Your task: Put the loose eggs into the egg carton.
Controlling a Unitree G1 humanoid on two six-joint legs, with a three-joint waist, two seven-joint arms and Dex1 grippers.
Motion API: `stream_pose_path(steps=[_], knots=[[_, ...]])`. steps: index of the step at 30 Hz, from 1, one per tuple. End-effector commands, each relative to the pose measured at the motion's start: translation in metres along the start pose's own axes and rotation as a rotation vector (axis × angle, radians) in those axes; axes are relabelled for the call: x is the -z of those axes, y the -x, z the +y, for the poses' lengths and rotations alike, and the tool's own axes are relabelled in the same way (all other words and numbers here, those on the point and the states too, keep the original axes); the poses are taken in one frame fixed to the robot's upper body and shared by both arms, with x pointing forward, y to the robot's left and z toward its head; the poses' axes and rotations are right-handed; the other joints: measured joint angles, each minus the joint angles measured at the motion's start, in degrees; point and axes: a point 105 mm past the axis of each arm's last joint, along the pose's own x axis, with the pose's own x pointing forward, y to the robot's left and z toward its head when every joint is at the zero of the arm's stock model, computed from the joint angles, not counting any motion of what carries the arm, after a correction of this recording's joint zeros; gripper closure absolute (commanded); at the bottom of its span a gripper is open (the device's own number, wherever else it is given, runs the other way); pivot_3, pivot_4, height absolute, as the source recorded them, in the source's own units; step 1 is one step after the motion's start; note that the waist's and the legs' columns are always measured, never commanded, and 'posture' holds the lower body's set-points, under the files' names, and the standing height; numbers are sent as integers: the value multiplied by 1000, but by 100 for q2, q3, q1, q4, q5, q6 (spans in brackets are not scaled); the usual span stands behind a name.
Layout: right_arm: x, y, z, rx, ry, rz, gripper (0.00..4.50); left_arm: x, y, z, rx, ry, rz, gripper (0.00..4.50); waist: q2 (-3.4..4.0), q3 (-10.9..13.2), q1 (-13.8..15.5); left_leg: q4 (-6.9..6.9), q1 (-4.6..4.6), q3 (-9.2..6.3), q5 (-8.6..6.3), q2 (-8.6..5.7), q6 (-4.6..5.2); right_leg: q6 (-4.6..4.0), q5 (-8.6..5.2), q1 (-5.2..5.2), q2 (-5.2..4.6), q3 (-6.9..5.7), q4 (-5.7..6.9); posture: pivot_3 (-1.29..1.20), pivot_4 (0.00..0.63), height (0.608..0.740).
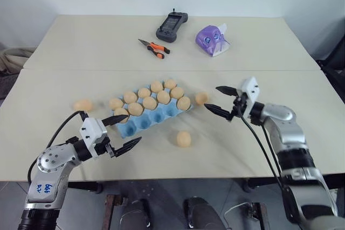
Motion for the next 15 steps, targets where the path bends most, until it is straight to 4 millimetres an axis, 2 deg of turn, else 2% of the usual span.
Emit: stream_pose_path(steps=[1, 9, 12, 15], knots=[[4, -11, -2, -55, 9, 40, 0, -20, 3, 5, -49, -69, -45, 20, 0, 0, 32, 0, 0, -1, 0, 0, 0, 0, 0, 0, 0, -1, 0, 0, 150, 740], [7, -38, -4, -89, 31, 57, 0, -20, 12, 7, -126, -66, -40, 20, 5, 3, -55, 8, -1, 2, 0, 2, 1, 0, 0, -1, 0, 1, 4, 0, 150, 740], [6, -46, 0, -95, 48, 36, 610, -20, 11, 7, -137, -68, -43, 0, 6, 4, -86, 16, -1, 1, 0, 4, 1, 0, 0, 1, 0, 1, 12, 0, 150, 740], [4, -45, -3, -78, 54, 28, 1709, -23, 13, 10, -151, -76, -43, 0, 6, 4, -85, 18, -1, 0, 0, 4, 0, 0, 0, 1, 0, 0, 18, 0, 150, 740]])
